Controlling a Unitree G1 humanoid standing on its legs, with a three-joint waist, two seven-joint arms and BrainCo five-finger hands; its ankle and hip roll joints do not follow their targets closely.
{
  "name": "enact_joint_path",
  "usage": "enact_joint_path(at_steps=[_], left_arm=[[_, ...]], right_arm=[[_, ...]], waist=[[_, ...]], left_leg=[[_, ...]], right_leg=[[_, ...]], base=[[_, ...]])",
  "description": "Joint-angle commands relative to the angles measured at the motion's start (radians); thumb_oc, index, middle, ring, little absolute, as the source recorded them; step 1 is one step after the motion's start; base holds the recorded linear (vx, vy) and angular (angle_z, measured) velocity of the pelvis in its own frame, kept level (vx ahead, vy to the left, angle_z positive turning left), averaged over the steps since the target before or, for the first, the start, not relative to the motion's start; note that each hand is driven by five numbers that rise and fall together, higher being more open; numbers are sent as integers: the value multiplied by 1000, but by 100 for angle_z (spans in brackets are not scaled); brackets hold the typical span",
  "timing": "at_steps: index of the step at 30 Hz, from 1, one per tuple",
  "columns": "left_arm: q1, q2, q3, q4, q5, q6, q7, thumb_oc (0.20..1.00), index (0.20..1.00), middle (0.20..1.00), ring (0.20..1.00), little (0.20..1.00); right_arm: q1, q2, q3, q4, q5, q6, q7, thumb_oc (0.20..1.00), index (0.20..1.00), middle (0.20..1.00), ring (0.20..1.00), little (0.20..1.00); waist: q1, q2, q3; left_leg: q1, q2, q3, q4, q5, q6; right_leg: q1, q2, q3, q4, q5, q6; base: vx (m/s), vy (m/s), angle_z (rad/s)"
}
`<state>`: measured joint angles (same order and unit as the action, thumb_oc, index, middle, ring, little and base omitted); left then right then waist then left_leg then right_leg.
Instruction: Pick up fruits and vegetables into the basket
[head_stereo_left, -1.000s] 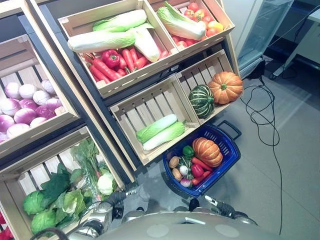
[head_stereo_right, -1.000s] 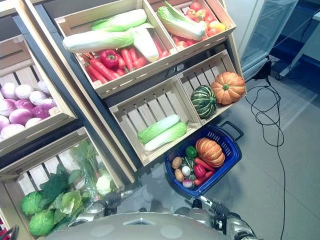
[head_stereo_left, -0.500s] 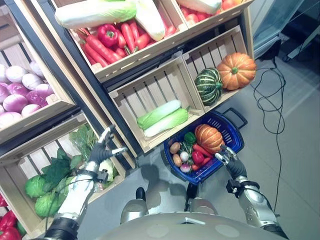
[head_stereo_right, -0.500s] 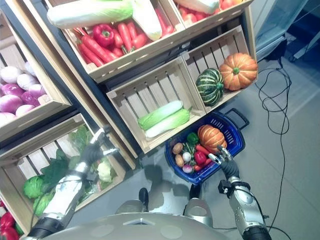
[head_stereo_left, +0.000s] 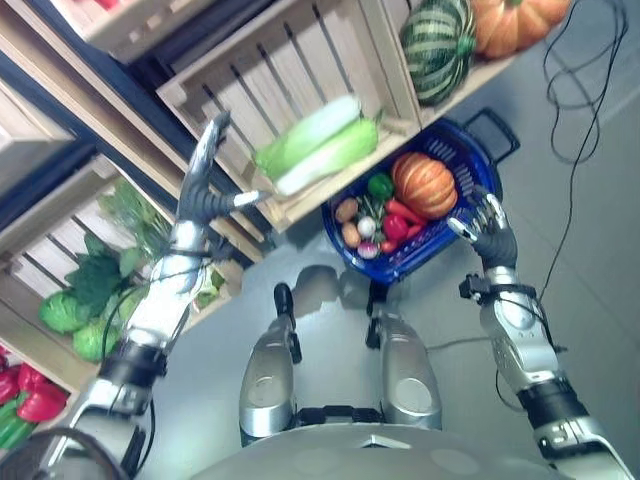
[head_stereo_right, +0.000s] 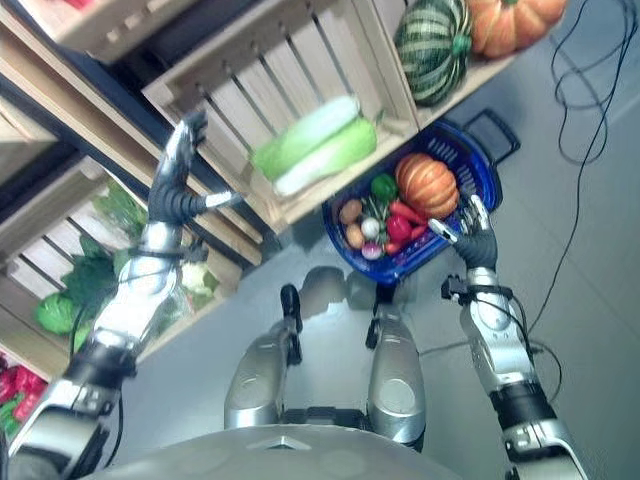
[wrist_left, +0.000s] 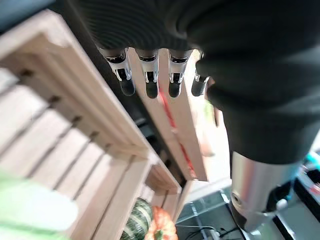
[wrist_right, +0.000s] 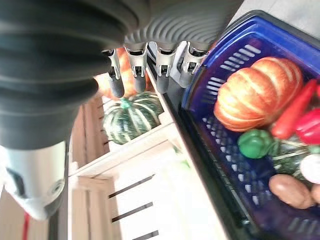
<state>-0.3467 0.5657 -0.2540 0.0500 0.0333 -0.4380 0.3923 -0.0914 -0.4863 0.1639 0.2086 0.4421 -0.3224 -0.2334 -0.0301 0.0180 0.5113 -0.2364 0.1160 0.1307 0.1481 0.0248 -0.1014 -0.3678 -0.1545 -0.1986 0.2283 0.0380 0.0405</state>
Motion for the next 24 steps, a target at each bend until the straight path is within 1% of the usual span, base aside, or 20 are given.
enact_joint_path(at_steps=[1,2,3,6,7,9,11,12,13,17,21,24], left_arm=[[18,-8,-18,-44,154,88,139,1000,1000,1000,1000,1000],[11,-9,-21,-43,162,95,145,1000,1000,1000,1000,1000],[-55,2,-36,-40,163,165,176,1000,1000,1000,1000,1000],[-113,2,-34,-29,123,205,201,1000,1000,1000,1000,1000],[-115,2,-34,-28,123,208,202,1000,1000,1000,1000,1000],[-167,0,-38,-17,128,271,226,1000,1000,1000,1000,1000],[-210,7,-36,-4,127,322,241,1000,1000,1000,1000,1000],[-213,8,-37,-3,127,326,241,1000,1000,1000,1000,1000],[-255,16,-46,19,117,373,252,1000,1000,1000,1000,1000],[-340,38,-57,77,120,454,308,1000,1000,1000,1000,1000],[-420,74,-66,156,121,508,356,1000,1000,1000,1000,1000],[-475,87,-72,237,103,533,389,1000,1000,1000,1000,1000]], right_arm=[[60,6,22,-74,-2,-18,-41,1000,1000,1000,1000,1000],[58,6,23,-74,-1,-17,-40,1000,1000,1000,1000,1000],[39,5,34,-87,-5,-5,-49,1000,1000,1000,1000,1000],[22,-2,44,-112,-21,26,-58,1000,1000,1000,1000,1000],[22,-3,44,-114,-23,28,-59,1000,1000,1000,1000,1000],[8,-9,49,-132,-36,42,-59,1000,1000,1000,1000,1000],[-3,-15,48,-147,-45,58,-60,1000,1000,1000,1000,1000],[-5,-15,48,-147,-45,60,-61,1000,1000,1000,1000,1000],[-15,-26,52,-158,-50,70,-63,1000,1000,1000,1000,1000],[-29,-54,47,-197,-79,91,-67,1000,1000,1000,1000,1000],[-36,-84,38,-234,-93,116,-56,1000,1000,1000,1000,1000],[-40,-101,37,-249,-97,137,-44,1000,1000,1000,1000,1000]], waist=[[-38,-7,-57],[-39,-7,-55],[-54,-8,-36],[-72,-9,-20],[-73,-9,-19],[-90,-9,-3],[-104,-8,7],[-104,-8,8],[-117,-4,9],[-147,10,9],[-175,17,9],[-196,22,9]], left_leg=[[-105,-10,-12,77,-24,47],[-108,-10,-11,79,-24,47],[-140,-6,1,99,-24,46],[-173,-4,13,122,-25,48],[-175,-4,14,124,-25,49],[-206,1,25,146,-28,47],[-225,6,40,155,-28,46],[-226,6,41,156,-28,46],[-245,11,54,161,-25,43],[-283,21,81,170,-19,36],[-313,24,98,180,-18,30],[-337,25,115,188,-17,27]], right_leg=[[-42,11,15,179,-152,42],[-46,12,16,182,-152,42],[-89,16,24,212,-154,42],[-133,22,39,246,-160,41],[-136,23,40,248,-161,41],[-176,31,53,279,-166,39],[-200,35,59,292,-170,37],[-202,36,60,294,-170,37],[-226,39,68,303,-172,36],[-279,48,83,322,-177,30],[-324,55,97,339,-182,23],[-359,57,107,349,-182,18]], base=[[-43,-25,-5],[-67,-28,-13],[-58,-14,-12],[-37,5,-13],[-10,11,-16],[-23,11,-11],[-22,22,-10],[-8,47,-13],[1,57,-11],[6,79,-15],[22,94,-12],[45,114,-13]])
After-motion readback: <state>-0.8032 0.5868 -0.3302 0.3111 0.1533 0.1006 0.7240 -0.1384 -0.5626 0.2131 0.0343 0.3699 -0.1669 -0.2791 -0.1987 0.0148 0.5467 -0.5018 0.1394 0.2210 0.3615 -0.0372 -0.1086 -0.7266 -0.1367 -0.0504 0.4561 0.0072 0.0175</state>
